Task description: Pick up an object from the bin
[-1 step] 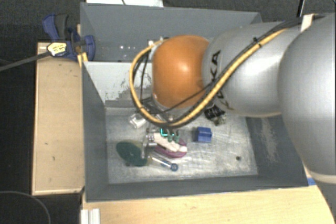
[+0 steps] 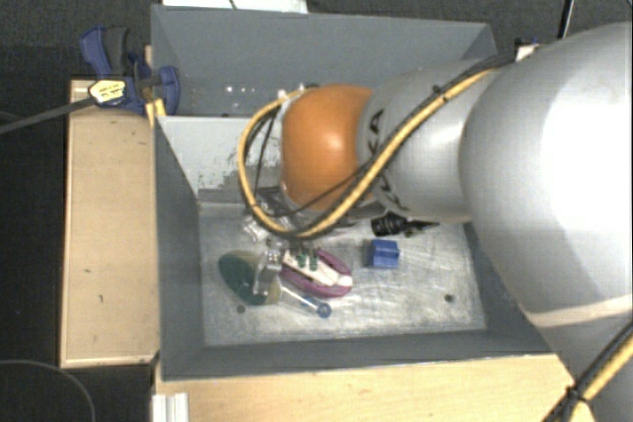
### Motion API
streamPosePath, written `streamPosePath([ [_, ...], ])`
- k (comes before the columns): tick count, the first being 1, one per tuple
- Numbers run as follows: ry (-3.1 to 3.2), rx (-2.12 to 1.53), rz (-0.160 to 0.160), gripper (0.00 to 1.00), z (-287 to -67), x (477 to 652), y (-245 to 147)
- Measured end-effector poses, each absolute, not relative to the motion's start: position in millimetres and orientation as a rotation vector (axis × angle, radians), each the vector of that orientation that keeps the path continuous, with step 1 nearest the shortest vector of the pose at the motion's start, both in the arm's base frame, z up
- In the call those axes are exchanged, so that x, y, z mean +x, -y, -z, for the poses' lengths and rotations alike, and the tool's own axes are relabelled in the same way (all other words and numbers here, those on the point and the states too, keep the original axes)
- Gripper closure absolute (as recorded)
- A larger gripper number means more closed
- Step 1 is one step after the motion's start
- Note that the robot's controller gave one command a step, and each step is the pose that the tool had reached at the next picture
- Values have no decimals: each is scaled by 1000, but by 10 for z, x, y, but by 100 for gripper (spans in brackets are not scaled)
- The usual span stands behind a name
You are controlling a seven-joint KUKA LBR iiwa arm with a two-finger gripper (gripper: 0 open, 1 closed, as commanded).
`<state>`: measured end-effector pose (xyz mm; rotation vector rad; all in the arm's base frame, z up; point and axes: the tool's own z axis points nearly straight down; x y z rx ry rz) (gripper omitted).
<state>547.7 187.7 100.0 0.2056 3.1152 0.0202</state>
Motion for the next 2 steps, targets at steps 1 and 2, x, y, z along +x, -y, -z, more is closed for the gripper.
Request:
streamPosePath([
  [1,-3114,-332,-18,0,-878,5607,-2030],
  [2,-3045,-753,-9,0,-925,5400,-2001],
])
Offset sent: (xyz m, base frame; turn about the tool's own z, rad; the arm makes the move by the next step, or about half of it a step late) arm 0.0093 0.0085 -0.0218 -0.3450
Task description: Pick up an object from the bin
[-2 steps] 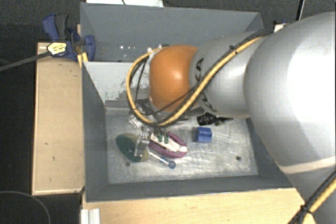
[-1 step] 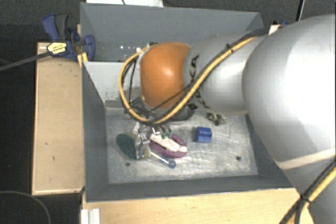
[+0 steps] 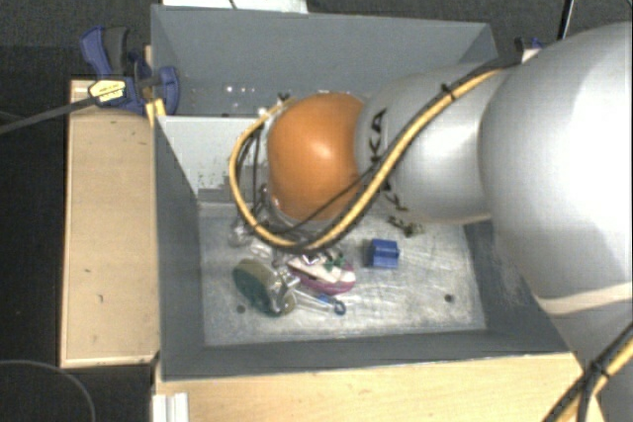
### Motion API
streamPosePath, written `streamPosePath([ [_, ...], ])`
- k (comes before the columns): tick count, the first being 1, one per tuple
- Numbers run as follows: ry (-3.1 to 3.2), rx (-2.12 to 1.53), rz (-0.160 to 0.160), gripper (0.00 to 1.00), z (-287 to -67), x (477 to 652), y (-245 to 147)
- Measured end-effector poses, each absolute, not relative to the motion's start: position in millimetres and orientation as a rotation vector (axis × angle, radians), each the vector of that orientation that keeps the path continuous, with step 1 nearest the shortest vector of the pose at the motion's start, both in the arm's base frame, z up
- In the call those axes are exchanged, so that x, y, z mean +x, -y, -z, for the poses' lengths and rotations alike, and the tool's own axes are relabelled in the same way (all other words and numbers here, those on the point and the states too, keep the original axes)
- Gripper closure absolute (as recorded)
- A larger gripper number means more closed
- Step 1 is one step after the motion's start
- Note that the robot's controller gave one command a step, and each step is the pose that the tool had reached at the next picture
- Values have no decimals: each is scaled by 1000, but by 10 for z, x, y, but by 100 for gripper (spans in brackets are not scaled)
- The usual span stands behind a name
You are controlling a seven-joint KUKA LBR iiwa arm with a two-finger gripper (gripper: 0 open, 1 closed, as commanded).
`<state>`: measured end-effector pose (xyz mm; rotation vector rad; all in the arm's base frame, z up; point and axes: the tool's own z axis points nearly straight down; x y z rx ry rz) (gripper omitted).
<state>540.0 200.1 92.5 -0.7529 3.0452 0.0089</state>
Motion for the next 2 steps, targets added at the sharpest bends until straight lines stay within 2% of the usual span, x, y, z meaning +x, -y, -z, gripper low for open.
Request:
streamPosePath([
  [1,-2901,-1213,-1,0,-978,5295,-1839],
  [2,-2907,-1204,-5,100,-974,5288,-1850],
])
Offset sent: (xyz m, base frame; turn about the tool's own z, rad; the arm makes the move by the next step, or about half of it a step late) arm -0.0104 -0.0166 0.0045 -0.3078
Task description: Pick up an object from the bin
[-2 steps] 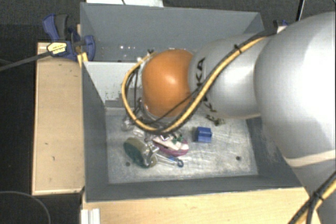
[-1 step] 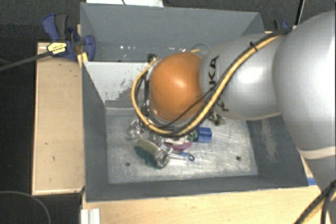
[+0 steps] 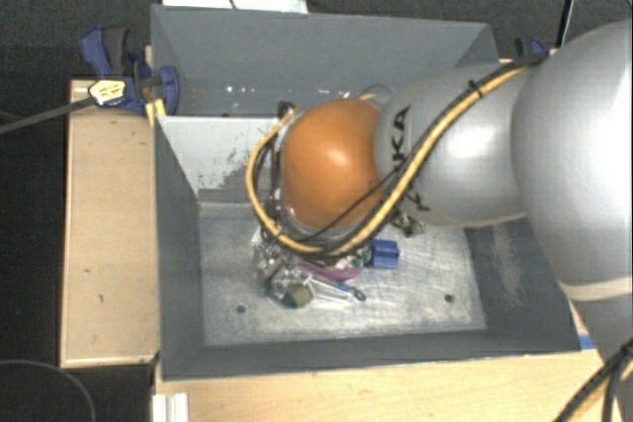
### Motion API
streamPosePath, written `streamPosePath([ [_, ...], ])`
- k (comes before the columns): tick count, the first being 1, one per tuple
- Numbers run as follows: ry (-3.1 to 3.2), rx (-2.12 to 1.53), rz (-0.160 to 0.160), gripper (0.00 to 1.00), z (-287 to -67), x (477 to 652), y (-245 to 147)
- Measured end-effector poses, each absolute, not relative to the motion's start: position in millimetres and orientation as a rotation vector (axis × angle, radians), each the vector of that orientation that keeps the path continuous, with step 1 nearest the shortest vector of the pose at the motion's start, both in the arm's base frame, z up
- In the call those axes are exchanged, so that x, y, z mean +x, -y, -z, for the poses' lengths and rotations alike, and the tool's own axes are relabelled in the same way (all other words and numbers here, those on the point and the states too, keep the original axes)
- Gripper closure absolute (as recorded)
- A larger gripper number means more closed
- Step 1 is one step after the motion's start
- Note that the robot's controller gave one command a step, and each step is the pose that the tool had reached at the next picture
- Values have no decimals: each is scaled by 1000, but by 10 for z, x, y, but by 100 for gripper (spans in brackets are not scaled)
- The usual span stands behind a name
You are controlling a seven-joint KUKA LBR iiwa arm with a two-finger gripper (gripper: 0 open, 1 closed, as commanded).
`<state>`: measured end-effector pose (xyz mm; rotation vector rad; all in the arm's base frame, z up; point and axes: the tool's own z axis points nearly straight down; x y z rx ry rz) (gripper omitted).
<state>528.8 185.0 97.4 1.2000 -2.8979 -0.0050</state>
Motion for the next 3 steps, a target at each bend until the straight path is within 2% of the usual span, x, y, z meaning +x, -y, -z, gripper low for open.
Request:
streamPosePath([
  [1,2934,1159,0,100,-2741,5329,-1933],
  [2,2927,1151,2,0,-2692,5315,-1927],
  [3,2972,1000,1,0,-1533,5067,-1734],
])
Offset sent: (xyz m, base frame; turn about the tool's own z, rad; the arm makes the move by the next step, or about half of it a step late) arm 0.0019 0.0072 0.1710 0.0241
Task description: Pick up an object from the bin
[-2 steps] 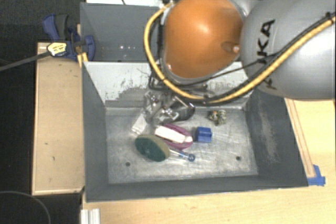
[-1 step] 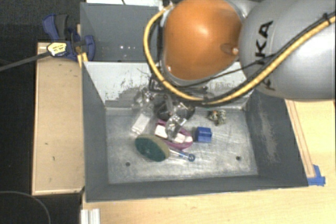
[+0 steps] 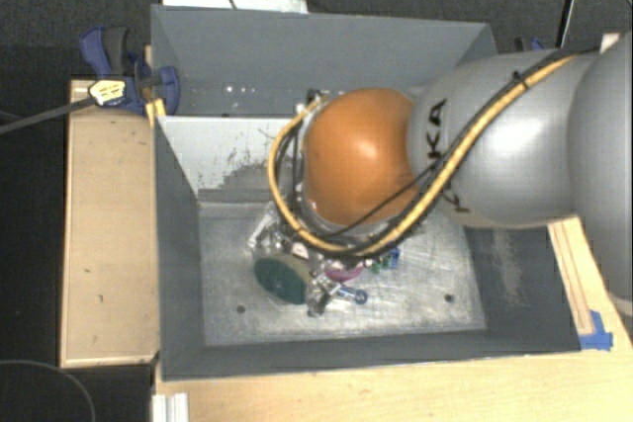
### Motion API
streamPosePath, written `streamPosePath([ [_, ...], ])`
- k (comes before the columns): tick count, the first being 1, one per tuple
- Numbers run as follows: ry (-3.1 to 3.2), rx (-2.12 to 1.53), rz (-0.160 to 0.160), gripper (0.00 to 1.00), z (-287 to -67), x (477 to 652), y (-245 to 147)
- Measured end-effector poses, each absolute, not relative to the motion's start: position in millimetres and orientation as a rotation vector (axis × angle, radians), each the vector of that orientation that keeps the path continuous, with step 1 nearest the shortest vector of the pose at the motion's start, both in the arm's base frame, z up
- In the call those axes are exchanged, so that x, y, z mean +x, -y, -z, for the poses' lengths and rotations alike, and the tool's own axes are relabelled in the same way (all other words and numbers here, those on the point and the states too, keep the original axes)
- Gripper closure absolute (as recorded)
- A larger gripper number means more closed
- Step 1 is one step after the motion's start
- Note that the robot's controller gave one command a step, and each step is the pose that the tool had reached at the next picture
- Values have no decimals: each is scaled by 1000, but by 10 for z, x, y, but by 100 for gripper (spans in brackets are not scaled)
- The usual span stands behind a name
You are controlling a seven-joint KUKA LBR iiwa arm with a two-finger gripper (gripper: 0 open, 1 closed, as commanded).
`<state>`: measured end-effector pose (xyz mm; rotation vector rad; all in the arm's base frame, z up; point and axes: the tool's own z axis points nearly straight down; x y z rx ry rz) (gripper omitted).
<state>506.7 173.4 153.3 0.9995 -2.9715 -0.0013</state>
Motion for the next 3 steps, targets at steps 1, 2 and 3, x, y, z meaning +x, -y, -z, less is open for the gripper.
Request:
streamPosePath([
  [1,3001,932,6,0,-709,5383,-1344],
  [2,2801,1434,2,0,-720,5331,-1356],
  [3,2805,1427,0,100,-727,5337,-1346],
])
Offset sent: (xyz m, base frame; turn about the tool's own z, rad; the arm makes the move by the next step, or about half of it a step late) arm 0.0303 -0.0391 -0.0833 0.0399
